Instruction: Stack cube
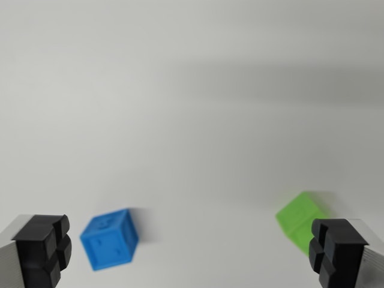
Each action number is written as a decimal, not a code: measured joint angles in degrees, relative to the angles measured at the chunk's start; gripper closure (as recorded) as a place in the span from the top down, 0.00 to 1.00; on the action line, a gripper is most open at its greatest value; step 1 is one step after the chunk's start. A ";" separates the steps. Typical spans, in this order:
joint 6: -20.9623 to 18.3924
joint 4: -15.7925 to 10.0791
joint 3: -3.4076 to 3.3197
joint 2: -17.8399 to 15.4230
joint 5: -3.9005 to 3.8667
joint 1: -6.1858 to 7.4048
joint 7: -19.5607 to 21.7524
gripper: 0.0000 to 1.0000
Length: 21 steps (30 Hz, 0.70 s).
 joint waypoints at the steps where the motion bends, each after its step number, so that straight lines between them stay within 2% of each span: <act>1: 0.28 -0.35 -0.06 -0.03 0.03 -0.10 -0.62 1.00; 21: 5.75 -6.69 -1.41 -0.30 0.41 -2.08 -12.30 1.00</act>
